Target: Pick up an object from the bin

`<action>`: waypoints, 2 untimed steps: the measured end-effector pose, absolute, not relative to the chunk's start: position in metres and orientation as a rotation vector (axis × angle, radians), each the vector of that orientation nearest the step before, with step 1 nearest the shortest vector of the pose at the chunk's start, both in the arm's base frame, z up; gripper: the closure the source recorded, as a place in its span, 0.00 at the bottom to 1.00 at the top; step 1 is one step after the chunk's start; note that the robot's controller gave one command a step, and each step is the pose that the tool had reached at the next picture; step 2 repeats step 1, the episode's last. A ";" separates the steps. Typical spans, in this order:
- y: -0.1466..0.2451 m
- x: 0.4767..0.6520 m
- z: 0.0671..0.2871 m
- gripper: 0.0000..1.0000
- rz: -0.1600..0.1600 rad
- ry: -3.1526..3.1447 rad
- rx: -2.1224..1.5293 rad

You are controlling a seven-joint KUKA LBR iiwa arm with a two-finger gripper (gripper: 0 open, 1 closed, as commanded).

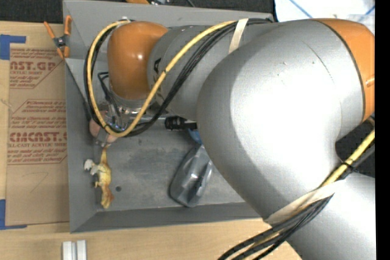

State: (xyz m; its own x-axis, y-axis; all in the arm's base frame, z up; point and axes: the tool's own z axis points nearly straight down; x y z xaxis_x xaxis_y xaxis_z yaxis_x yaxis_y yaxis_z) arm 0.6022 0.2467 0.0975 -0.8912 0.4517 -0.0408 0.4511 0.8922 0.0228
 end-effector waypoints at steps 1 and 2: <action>0.247 0.602 0.135 1.00 0.019 3.014 0.719; 0.247 0.602 0.135 1.00 0.019 3.014 0.719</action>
Offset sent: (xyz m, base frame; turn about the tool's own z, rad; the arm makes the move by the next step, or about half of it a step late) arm -0.0017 -0.0005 0.0565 0.0007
